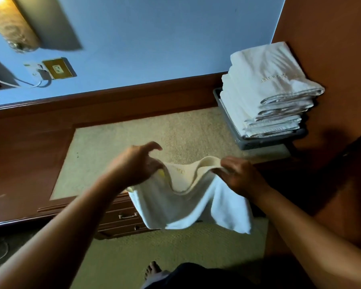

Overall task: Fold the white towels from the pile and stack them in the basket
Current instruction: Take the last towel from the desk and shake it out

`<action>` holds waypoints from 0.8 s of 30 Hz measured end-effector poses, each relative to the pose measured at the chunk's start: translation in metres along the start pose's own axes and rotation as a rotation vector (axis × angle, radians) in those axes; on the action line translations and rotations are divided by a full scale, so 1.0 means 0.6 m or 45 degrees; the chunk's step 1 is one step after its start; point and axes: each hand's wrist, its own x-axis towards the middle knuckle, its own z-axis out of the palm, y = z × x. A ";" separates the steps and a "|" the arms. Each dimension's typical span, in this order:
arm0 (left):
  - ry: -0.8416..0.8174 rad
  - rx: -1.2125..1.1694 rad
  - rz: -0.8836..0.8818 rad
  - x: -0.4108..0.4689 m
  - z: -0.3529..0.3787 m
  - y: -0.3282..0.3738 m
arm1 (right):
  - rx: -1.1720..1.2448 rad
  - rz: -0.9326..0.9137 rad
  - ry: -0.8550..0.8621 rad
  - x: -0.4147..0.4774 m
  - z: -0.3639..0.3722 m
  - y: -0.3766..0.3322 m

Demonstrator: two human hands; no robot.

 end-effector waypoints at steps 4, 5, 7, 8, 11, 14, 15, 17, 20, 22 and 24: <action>-0.200 -0.075 0.214 -0.009 0.055 0.048 | 0.061 -0.244 -0.129 0.039 -0.009 -0.070; -0.225 -0.115 0.245 -0.008 0.062 0.055 | 0.095 -0.263 -0.149 0.044 -0.012 -0.083; -0.207 -0.186 0.240 -0.005 0.069 0.067 | 0.191 -0.280 -0.162 0.048 -0.017 -0.096; -0.171 -0.206 0.238 -0.002 0.071 0.069 | 0.243 -0.287 -0.155 0.049 -0.021 -0.100; -0.103 -0.236 0.284 0.003 0.068 0.068 | 0.254 -0.298 -0.143 0.048 -0.035 -0.094; -0.135 -0.169 0.375 0.003 0.051 0.067 | 0.186 -0.232 -0.269 0.042 -0.047 -0.061; -0.154 -0.121 0.393 0.004 0.045 0.069 | 0.156 -0.216 -0.317 0.038 -0.049 -0.048; -0.192 -0.062 0.407 0.007 0.036 0.077 | 0.090 -0.215 -0.363 0.026 -0.051 -0.025; -0.220 0.051 0.432 0.009 0.033 0.090 | 0.010 -0.129 -0.393 0.006 -0.057 -0.005; -0.217 0.109 0.453 0.008 0.033 0.096 | -0.045 -0.087 -0.407 -0.009 -0.062 0.007; -0.218 0.150 0.464 0.007 0.033 0.097 | -0.136 -0.053 -0.428 -0.021 -0.067 0.019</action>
